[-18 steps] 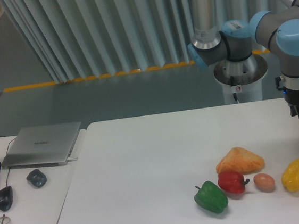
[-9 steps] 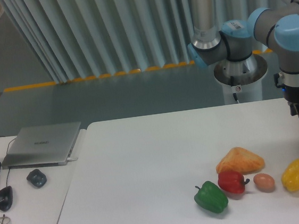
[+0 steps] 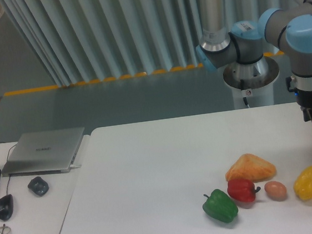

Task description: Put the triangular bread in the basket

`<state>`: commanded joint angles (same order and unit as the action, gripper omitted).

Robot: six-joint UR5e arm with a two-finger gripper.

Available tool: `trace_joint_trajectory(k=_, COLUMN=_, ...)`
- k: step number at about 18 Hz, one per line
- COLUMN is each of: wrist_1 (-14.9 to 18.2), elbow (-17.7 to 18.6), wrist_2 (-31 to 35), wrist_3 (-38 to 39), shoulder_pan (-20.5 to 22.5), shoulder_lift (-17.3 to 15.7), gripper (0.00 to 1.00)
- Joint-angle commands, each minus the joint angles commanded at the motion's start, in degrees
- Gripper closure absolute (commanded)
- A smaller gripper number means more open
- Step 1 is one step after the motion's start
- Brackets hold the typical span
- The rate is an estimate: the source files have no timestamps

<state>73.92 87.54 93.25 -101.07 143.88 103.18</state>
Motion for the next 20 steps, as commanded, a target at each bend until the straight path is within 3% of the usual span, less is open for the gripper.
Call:
trace_joint_trajectory(k=6, wrist_1=-0.18, elbow=-0.62, wrist_2=-2.98, wrist_3=4.82, shoulder_pan=-0.87, shoulder_lift=0.79, gripper=0.00)
trace_joint_trajectory(k=11, wrist_1=-0.09, elbow=-1.15, wrist_2=-4.66, wrist_3=18.26, shoulder_pan=-6.23, shoulder_lift=1.85, gripper=0.00)
trace_joint_trajectory(k=13, wrist_1=0.53, elbow=1.04, wrist_2=-3.35, wrist_3=21.35, shoulder_pan=-8.69, shoulder_lift=0.89, gripper=0.00)
trace_joint_trajectory(k=15, wrist_1=0.79, elbow=5.51, wrist_2=0.77, wrist_3=24.24, shoulder_pan=-10.71, shoulder_lift=-1.13, gripper=0.00)
trace_joint_trajectory(k=17, wrist_1=1.23, elbow=6.32, wrist_2=1.32, wrist_3=26.62, shoulder_pan=-12.65, shoulder_lift=-1.14, gripper=0.00)
trace_joint_trajectory(k=20, wrist_1=4.39, elbow=6.41, wrist_2=1.32, wrist_3=30.22, shoulder_pan=-15.19, shoulder_lift=-1.32, gripper=0.00)
